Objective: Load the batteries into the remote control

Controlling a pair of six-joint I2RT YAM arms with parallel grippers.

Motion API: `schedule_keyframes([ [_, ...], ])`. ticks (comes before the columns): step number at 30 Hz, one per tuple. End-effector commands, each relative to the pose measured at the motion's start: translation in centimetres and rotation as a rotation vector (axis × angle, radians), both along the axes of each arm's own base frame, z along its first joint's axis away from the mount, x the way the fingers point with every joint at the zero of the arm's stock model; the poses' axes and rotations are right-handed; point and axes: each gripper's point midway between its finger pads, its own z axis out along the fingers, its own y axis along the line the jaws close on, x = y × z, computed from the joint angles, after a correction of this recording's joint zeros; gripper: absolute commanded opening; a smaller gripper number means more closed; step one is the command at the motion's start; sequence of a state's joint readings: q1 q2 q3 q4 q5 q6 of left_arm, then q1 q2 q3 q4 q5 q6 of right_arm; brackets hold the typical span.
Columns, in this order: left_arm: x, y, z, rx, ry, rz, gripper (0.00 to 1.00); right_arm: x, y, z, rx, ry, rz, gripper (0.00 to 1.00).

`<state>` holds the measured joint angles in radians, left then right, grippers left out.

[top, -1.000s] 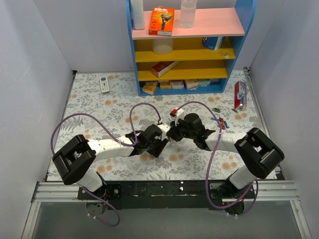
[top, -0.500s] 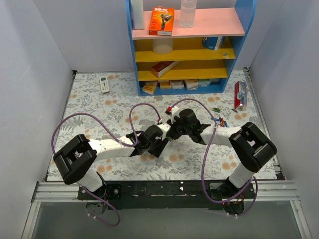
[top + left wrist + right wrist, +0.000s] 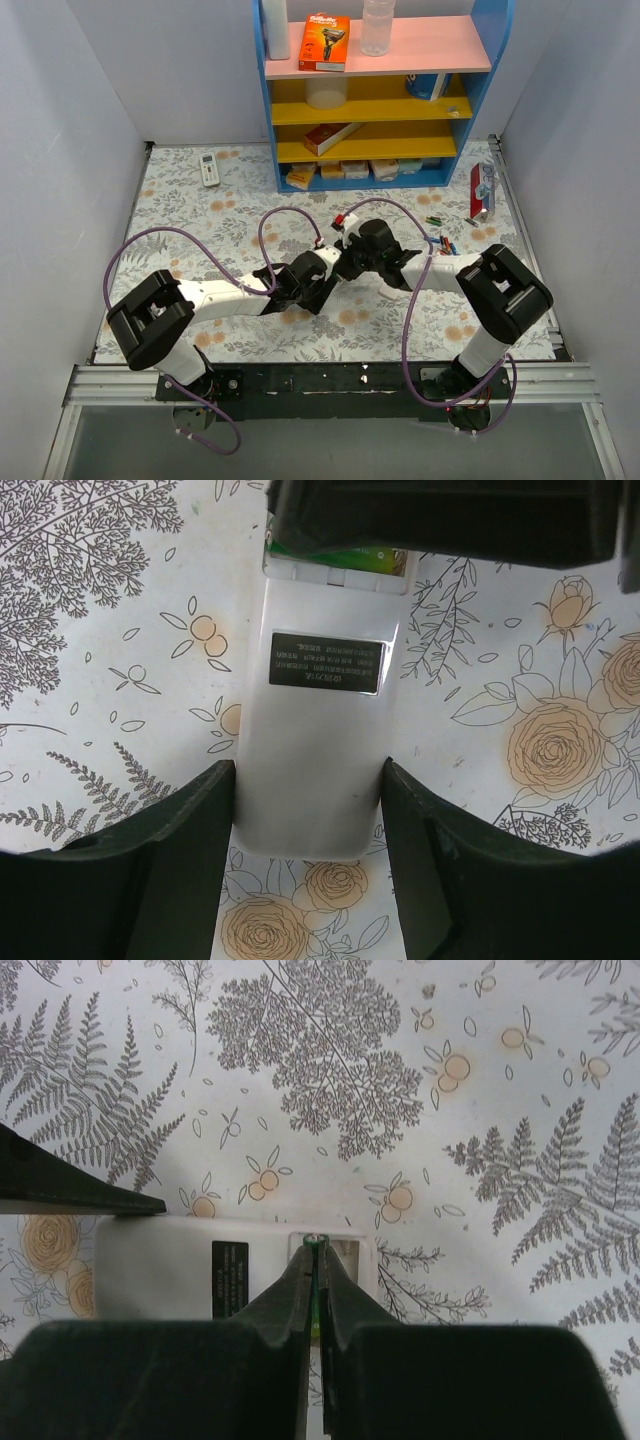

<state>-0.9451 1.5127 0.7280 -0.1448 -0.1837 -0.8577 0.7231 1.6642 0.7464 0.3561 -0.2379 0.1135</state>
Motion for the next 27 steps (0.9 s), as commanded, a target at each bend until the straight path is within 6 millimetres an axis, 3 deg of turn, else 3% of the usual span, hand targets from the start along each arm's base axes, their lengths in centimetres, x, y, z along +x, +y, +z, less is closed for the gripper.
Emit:
schedule_keyframes([
  [1, 0.9, 0.3, 0.4, 0.001, -0.046, 0.039, 0.33, -3.8, -1.8, -3.5, -0.087, 0.097, 0.034, 0.01],
  [8, 1.0, 0.4, 0.5, -0.003, -0.044, 0.057, 0.33, -4.9, -2.9, -5.3, -0.157, 0.111, 0.006, 0.01],
  [16, 1.0, 0.4, 0.6, -0.014, -0.044, 0.059, 0.33, -5.4, -2.9, -5.8, -0.204, 0.118, 0.013, 0.01],
  [27, 1.2, 0.6, 1.1, -0.031, -0.053, 0.071, 0.34, -9.0, -3.2, -7.1, -0.324, 0.219, 0.159, 0.01],
])
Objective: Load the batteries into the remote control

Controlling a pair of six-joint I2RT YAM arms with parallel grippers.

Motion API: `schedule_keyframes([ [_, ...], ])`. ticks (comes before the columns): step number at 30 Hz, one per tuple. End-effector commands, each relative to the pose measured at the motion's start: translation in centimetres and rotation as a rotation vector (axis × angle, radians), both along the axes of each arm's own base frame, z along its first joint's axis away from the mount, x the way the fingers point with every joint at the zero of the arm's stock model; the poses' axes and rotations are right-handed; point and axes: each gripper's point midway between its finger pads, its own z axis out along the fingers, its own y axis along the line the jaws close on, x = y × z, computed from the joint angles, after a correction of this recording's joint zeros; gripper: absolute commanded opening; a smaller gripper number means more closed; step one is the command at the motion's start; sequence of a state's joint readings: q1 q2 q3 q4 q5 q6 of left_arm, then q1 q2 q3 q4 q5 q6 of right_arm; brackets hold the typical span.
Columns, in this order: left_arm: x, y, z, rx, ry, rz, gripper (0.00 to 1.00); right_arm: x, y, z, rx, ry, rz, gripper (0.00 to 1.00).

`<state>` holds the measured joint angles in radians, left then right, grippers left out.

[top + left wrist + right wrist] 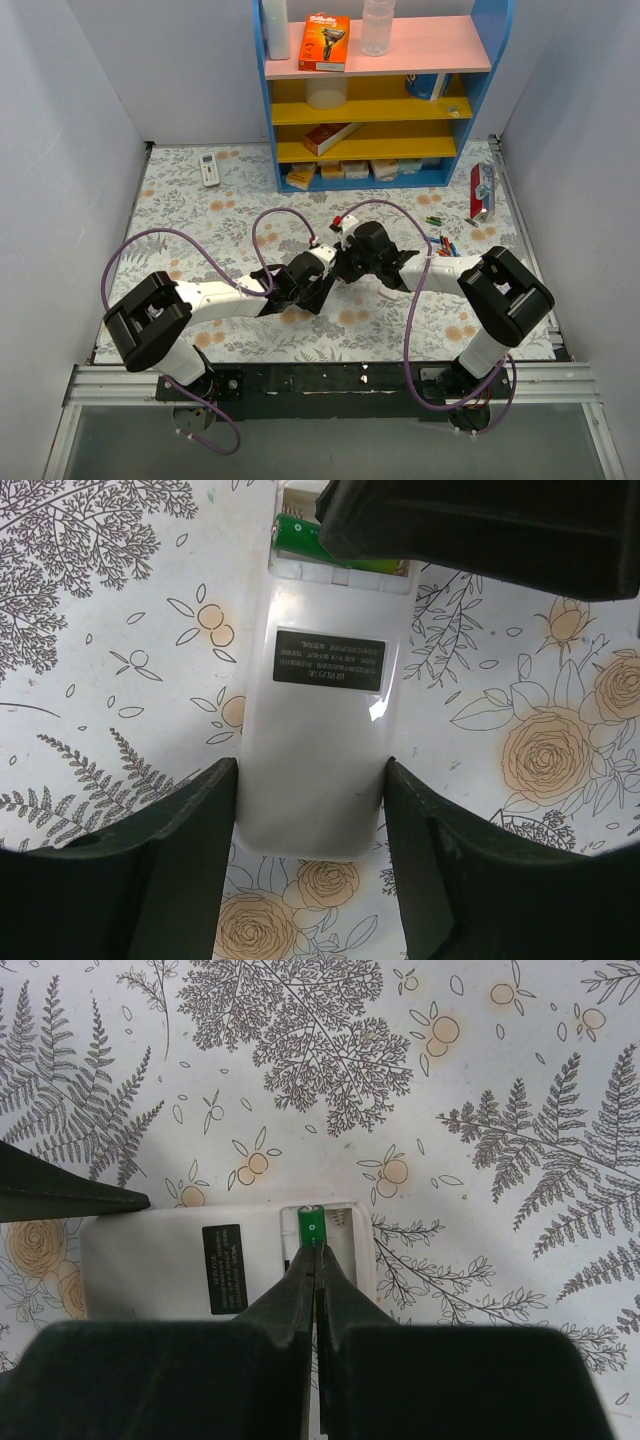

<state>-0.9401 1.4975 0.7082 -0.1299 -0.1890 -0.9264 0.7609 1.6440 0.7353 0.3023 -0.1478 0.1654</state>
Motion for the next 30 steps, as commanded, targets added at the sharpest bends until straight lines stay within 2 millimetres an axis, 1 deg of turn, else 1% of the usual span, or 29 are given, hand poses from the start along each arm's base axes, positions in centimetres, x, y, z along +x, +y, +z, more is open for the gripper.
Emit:
schedule_keyframes([
  [1, 1.3, 0.4, 1.0, 0.009, -0.068, 0.008, 0.34, -8.2, -2.9, -6.3, -0.275, 0.209, 0.225, 0.01],
  [2, 1.2, 0.3, 1.1, 0.004, -0.069, 0.006, 0.34, -8.6, -3.4, -6.4, -0.296, 0.227, 0.226, 0.01],
  [7, 0.6, -0.4, 1.5, -0.033, -0.055, -0.04, 0.34, -8.0, -2.9, -4.9, -0.278, 0.19, 0.231, 0.01],
  [9, 0.4, -0.6, 1.5, -0.04, -0.045, -0.061, 0.35, -7.3, -2.2, -3.9, -0.252, 0.157, 0.226, 0.01],
  [11, 0.2, -0.7, 1.4, -0.04, -0.037, -0.07, 0.36, -6.6, -2.0, -3.5, -0.247, 0.133, 0.203, 0.02],
  [15, 0.0, -0.6, 1.1, -0.03, -0.028, -0.082, 0.36, -4.7, -1.3, -1.3, -0.214, 0.064, 0.159, 0.09],
  [17, -0.1, -0.4, 0.9, -0.019, -0.024, -0.082, 0.36, -4.2, -1.1, -0.5, -0.196, 0.043, 0.15, 0.13],
  [18, -0.2, -0.4, 0.7, -0.014, -0.02, -0.082, 0.36, -3.9, -1.1, 0.3, -0.183, 0.024, 0.143, 0.14],
  [20, -0.2, -0.3, 0.7, -0.012, -0.018, -0.084, 0.36, -3.7, -1.1, 0.8, -0.17, 0.012, 0.135, 0.18],
  [21, -0.2, -0.4, 0.7, -0.011, -0.017, -0.087, 0.36, -3.2, -0.7, 1.8, -0.143, -0.021, 0.132, 0.19],
  [22, -0.2, -0.4, 0.7, -0.011, -0.016, -0.088, 0.36, -3.0, -0.6, 2.2, -0.129, -0.036, 0.127, 0.2],
  [24, -0.2, -0.4, 0.7, -0.013, -0.017, -0.088, 0.36, -2.6, -0.7, 3.0, -0.116, -0.059, 0.115, 0.2],
  [30, -0.3, -0.5, 0.7, -0.015, -0.013, -0.094, 0.37, -1.6, -0.8, 4.3, -0.055, -0.079, 0.069, 0.27],
])
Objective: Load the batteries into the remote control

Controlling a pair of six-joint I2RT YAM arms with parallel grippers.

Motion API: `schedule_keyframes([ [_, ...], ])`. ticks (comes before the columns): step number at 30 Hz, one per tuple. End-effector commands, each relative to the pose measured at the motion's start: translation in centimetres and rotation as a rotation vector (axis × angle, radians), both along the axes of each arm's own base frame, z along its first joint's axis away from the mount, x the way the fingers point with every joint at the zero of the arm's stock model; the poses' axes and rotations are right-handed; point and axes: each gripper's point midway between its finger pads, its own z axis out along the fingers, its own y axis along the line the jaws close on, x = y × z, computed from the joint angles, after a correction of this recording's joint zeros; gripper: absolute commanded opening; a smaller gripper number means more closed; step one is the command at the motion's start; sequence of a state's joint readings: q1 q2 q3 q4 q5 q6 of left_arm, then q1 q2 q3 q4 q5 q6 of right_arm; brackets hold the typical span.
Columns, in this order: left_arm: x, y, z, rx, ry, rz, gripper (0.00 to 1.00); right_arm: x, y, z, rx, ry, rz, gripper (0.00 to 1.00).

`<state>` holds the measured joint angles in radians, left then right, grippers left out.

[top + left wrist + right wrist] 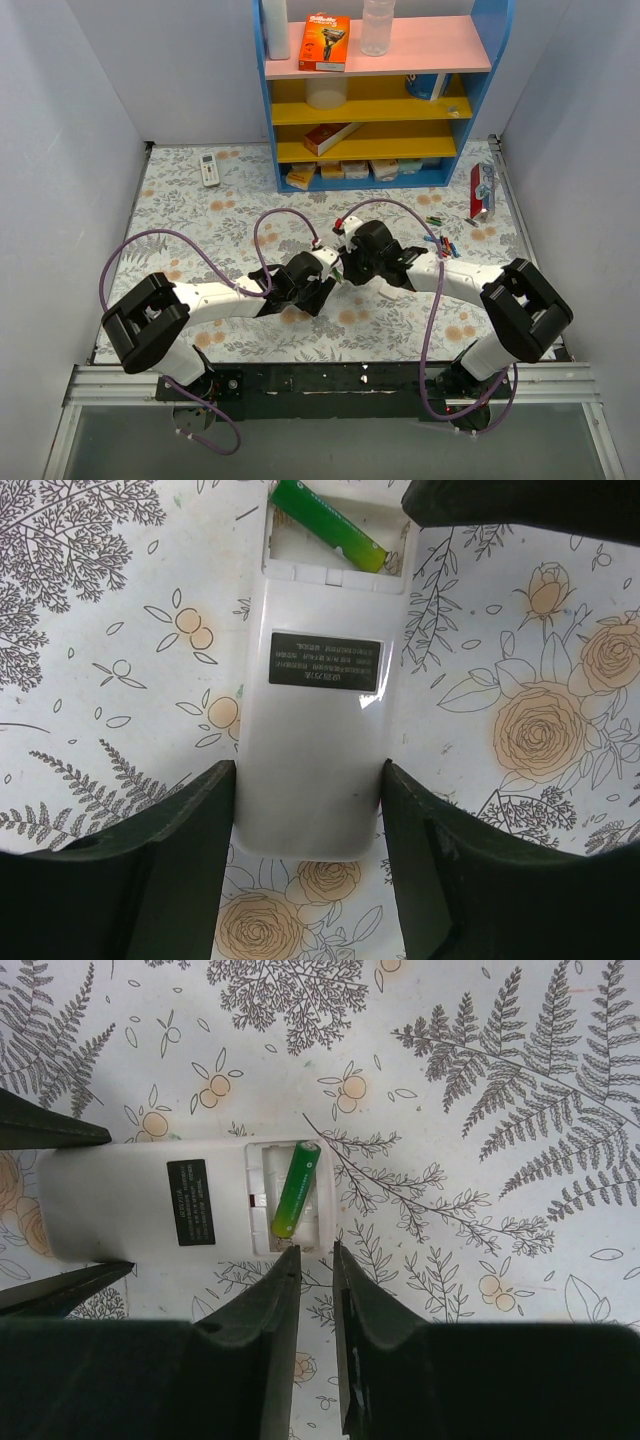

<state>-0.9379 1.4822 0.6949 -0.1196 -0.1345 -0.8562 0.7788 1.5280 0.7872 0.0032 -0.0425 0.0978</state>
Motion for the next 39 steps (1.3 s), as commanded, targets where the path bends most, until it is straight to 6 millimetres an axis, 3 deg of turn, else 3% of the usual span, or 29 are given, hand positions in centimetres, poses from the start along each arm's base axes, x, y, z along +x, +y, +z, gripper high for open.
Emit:
schedule_keyframes([
  [1, 0.3, -0.3, 0.7, -0.019, -0.009, -0.009, 0.37, -0.1, 2.5, 3.4, 0.13, -0.078, 0.087, 0.29],
  [5, 0.3, -0.4, 0.7, -0.021, -0.009, -0.012, 0.36, 0.0, 3.4, 3.7, 0.171, -0.057, 0.085, 0.34],
  [18, 0.2, -0.5, 0.8, -0.025, -0.012, -0.024, 0.37, 2.4, 4.9, 3.1, 0.215, -0.037, 0.01, 0.34],
  [39, 0.2, -0.8, 1.0, -0.036, -0.016, -0.035, 0.39, 3.9, 3.5, 0.8, 0.188, -0.036, -0.062, 0.31],
])
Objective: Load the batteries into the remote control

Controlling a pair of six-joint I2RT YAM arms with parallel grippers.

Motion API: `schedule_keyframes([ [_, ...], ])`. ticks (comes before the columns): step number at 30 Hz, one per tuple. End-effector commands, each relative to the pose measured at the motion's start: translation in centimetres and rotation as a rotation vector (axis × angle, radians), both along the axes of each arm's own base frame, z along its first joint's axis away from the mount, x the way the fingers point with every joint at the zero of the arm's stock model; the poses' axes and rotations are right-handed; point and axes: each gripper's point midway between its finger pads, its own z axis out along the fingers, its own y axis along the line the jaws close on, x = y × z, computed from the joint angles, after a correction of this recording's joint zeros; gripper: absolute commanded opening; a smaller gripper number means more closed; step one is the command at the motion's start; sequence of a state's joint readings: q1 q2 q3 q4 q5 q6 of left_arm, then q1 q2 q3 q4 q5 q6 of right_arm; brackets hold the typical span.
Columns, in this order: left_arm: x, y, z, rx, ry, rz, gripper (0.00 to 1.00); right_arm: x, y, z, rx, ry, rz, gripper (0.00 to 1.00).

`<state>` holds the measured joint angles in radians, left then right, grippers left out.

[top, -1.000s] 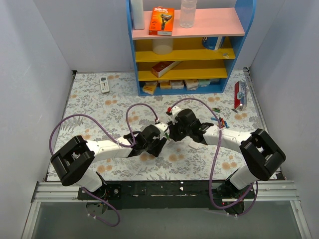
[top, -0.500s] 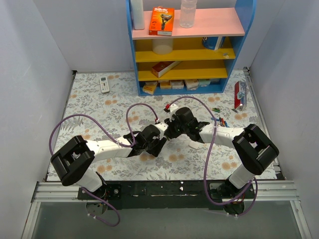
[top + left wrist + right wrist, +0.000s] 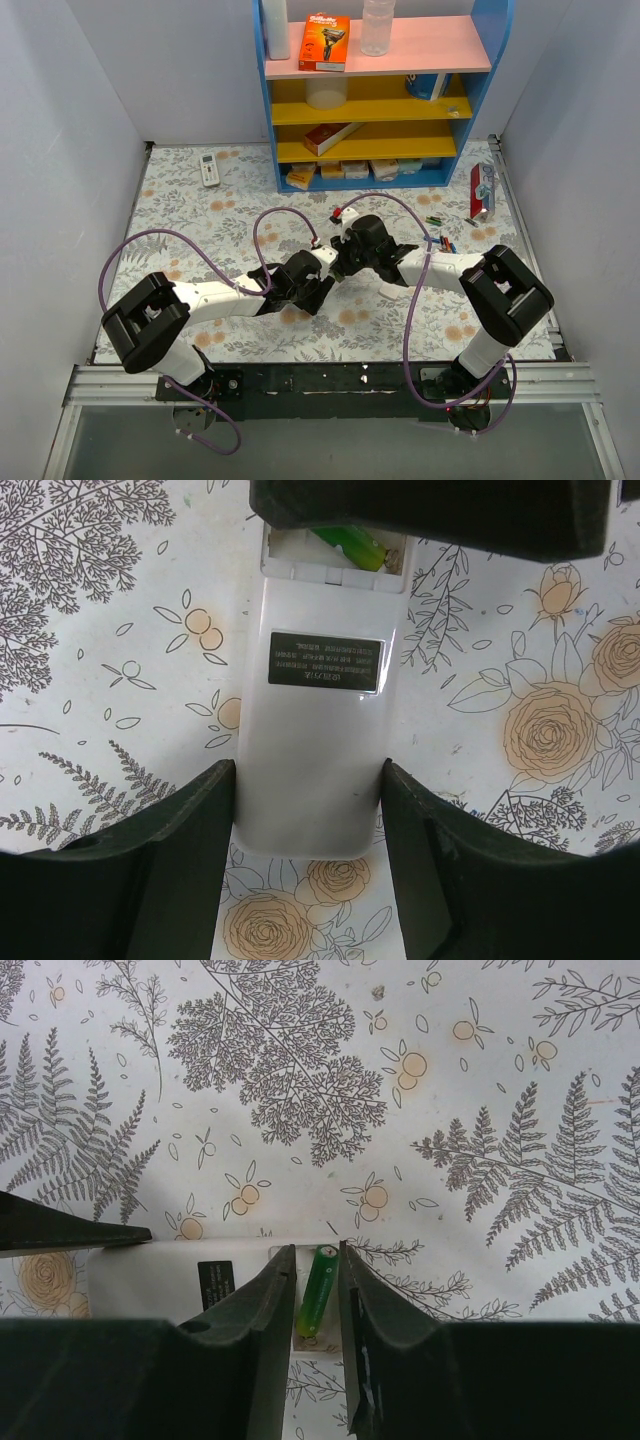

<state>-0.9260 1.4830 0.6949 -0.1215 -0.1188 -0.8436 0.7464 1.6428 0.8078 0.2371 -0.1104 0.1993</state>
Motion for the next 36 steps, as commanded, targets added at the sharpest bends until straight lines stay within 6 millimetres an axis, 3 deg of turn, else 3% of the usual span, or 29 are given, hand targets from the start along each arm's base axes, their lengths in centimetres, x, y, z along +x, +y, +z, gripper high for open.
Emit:
schedule_keyframes([
  [1, 0.1, -0.9, 1.0, -0.035, -0.02, -0.027, 0.39, 0.8, 0.2, 0.5, 0.014, -0.029, -0.012, 0.3],
  [17, 0.0, -1.0, 1.1, -0.04, -0.018, -0.029, 0.39, 0.9, -0.1, -0.9, -0.031, -0.003, -0.021, 0.23],
  [25, 0.0, -1.0, 1.1, -0.042, -0.016, -0.031, 0.39, 0.7, 0.2, -0.5, -0.018, -0.005, 0.001, 0.19],
  [31, 0.1, -1.1, 1.2, -0.048, -0.021, -0.029, 0.39, 0.3, 0.5, 0.2, 0.021, -0.017, 0.016, 0.05],
  [36, 0.1, -1.1, 1.2, -0.047, -0.021, -0.027, 0.39, -0.1, 0.8, 0.8, 0.062, -0.016, 0.024, 0.01],
])
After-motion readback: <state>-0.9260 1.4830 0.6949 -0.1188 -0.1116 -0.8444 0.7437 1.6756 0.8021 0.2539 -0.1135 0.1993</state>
